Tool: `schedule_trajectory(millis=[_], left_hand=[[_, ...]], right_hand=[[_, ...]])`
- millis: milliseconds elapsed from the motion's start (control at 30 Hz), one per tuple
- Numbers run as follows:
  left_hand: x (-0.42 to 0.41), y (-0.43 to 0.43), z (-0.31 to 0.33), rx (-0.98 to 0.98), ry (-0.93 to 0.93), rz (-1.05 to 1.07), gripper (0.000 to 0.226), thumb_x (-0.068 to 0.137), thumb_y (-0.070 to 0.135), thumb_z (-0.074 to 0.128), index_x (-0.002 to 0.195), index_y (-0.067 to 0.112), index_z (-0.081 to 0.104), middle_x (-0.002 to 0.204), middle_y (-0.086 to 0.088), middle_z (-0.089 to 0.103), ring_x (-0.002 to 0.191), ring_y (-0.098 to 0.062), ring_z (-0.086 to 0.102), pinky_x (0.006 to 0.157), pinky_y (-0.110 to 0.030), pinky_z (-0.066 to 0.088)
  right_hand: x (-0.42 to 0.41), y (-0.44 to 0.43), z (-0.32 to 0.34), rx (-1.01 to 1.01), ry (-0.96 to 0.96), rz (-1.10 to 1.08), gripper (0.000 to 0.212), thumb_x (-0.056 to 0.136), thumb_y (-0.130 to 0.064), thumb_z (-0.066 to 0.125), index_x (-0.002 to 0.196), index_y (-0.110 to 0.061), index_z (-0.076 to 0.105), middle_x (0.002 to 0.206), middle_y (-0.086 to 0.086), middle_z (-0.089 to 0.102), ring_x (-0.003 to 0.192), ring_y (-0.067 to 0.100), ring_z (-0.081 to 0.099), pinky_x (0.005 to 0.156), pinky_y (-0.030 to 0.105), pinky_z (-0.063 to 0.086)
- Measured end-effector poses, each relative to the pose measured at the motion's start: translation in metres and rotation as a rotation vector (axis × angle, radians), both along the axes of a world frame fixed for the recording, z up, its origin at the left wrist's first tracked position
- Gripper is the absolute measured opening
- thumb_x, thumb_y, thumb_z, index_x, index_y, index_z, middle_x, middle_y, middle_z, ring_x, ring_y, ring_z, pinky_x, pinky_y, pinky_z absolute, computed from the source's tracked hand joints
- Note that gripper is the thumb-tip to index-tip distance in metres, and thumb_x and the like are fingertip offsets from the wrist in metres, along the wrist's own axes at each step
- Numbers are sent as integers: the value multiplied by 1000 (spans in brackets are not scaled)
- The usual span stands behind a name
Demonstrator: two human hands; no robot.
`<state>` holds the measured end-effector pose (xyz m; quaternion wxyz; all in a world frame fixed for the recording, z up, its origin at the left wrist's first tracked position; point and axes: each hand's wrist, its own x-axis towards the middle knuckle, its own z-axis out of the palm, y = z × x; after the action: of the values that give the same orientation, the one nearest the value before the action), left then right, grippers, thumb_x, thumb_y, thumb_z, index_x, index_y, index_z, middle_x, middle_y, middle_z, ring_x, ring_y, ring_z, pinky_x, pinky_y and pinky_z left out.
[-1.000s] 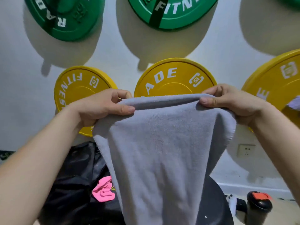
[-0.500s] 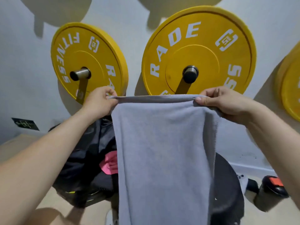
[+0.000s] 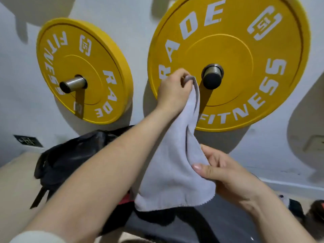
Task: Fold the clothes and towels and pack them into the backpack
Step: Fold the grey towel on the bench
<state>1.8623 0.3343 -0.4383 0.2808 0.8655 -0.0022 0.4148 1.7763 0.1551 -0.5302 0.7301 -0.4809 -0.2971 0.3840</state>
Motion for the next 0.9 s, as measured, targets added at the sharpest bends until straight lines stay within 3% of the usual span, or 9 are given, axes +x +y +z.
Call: schedule_trajectory(millis=[133, 233, 300, 400, 500, 600, 733, 800, 900], left_hand=[[14, -57, -126, 63, 231, -155, 9, 87, 22, 56, 87, 20, 65, 85, 0, 67, 81, -24, 60, 66, -38, 50], [21, -96, -200, 157, 527, -227, 12, 87, 21, 55, 90, 20, 66, 92, -3, 68, 88, -28, 61, 73, -39, 50], [29, -111, -231, 90, 648, -222, 13, 89, 21, 55, 91, 20, 68, 91, -3, 70, 89, -27, 61, 72, -35, 49], [47, -119, -254, 2, 712, -163, 13, 90, 25, 57, 90, 23, 69, 89, -2, 71, 87, -26, 62, 69, -30, 48], [68, -128, -259, -25, 712, -165, 12, 90, 28, 57, 90, 27, 68, 88, 0, 70, 85, -25, 63, 73, -35, 53], [87, -150, -260, 36, 661, -257, 12, 91, 27, 58, 94, 26, 69, 92, 0, 71, 88, -24, 63, 75, -32, 51], [100, -183, -270, 39, 711, -445, 25, 90, 18, 61, 114, 21, 66, 111, -5, 67, 98, -23, 62, 85, -29, 47], [92, -184, -277, -1, 773, -542, 41, 89, 8, 58, 127, 24, 57, 125, -4, 58, 102, -21, 59, 93, -30, 46], [51, -163, -285, 13, 842, -507, 37, 88, 9, 48, 109, 37, 62, 109, 9, 61, 91, -15, 58, 85, -33, 51]], right_hand=[[10, -53, -92, -418, 139, -76, 51, 75, -10, 70, 122, 2, 56, 123, 22, 62, 109, 32, 61, 91, 39, 45], [12, -93, -152, -779, 240, -115, 51, 65, -13, 68, 113, 1, 58, 98, 15, 66, 79, 26, 60, 64, 30, 43], [15, -113, -170, -924, 279, -127, 44, 68, -10, 65, 111, 0, 59, 88, 13, 60, 67, 23, 51, 53, 25, 35], [22, -129, -179, -1108, 209, -128, 19, 75, -15, 66, 91, -7, 59, 71, 5, 59, 56, 17, 50, 53, 24, 38], [32, -135, -187, -1349, 31, -81, 23, 77, -30, 69, 87, -12, 60, 78, 0, 62, 72, 18, 56, 62, 27, 40], [40, -139, -195, -1454, 41, -59, 40, 78, -36, 73, 105, -11, 61, 99, 0, 63, 86, 18, 58, 72, 25, 45], [51, -149, -192, -1487, 76, -97, 30, 87, -31, 66, 73, -13, 47, 67, 0, 47, 50, 12, 41, 40, 18, 33], [55, -158, -189, -1510, 61, -82, 38, 92, -34, 60, 64, -13, 46, 56, 1, 53, 46, 12, 46, 39, 16, 33], [63, -168, -191, -1532, 35, -168, 43, 90, -44, 60, 60, -14, 52, 49, -2, 58, 49, 15, 55, 48, 21, 42]])
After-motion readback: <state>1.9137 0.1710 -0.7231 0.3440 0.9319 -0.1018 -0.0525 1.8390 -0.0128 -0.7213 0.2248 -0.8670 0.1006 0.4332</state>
